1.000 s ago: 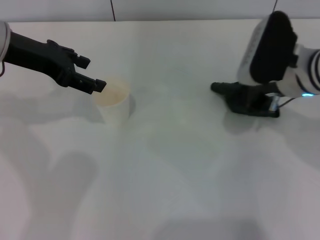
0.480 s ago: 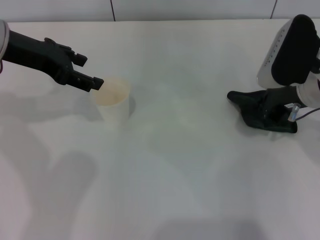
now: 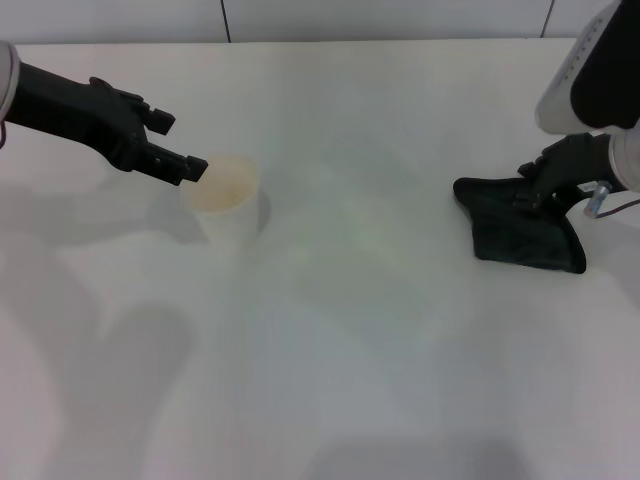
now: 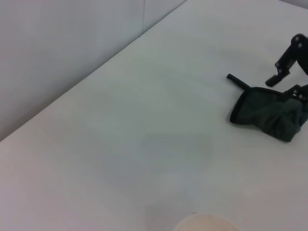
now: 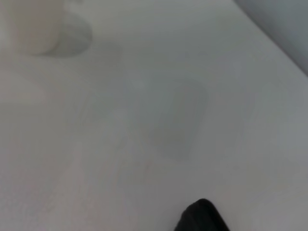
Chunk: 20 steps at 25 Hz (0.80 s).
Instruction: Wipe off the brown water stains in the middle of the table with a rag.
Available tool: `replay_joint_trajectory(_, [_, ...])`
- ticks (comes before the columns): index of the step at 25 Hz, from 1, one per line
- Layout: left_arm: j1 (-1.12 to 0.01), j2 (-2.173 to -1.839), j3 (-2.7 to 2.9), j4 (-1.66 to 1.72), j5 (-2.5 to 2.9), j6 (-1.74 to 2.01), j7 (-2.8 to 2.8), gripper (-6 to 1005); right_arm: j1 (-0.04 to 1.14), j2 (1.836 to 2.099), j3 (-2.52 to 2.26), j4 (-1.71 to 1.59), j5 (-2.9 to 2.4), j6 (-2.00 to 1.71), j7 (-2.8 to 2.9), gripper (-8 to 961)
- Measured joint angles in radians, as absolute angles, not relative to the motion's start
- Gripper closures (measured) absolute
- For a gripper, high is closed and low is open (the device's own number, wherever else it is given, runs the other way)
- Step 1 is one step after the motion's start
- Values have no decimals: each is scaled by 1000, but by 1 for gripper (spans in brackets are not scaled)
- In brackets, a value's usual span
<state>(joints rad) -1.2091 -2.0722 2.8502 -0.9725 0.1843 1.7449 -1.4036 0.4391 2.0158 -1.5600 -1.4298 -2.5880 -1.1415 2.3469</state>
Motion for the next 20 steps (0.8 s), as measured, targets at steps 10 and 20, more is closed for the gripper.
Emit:
replay_joint_trajectory(10, [-1213,-2073,2850,-977,185,1766,-1411,156,437,2015,-1483,-1461,-2549,-1185,2345,431])
replay_joint_trajectory(20, [-1135,-2077,2848,-1042,-15,2012,-1456,156,388,2008,-1147,-1461,-2220,-1336,2220,79])
